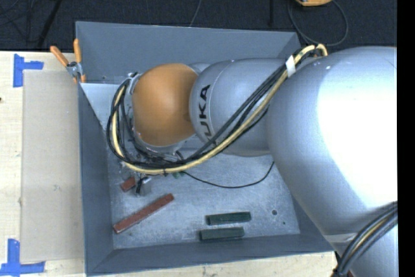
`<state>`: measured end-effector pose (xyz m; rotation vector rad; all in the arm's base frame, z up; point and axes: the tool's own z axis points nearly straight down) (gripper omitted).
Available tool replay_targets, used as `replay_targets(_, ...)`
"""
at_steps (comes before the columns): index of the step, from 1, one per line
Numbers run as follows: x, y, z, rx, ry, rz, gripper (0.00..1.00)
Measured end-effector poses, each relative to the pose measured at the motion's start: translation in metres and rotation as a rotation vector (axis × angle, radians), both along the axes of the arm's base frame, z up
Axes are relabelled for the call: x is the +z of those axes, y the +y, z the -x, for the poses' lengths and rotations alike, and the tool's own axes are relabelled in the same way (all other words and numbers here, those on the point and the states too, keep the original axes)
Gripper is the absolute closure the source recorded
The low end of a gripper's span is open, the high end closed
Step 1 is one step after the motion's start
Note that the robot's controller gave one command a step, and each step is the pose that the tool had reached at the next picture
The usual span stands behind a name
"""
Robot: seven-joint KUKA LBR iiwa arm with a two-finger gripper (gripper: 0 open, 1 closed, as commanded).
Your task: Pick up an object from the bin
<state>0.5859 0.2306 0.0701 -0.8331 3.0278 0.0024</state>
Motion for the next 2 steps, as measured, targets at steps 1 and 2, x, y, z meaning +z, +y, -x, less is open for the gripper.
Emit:
replay_targets(1, 0.121, -0.013, -0.014, 0.014, -0.009, -0.001, 1.0)
replay_targets(2, 0.166, -0.025, -0.013, 0.002, -0.006, 0.0, 1.0)
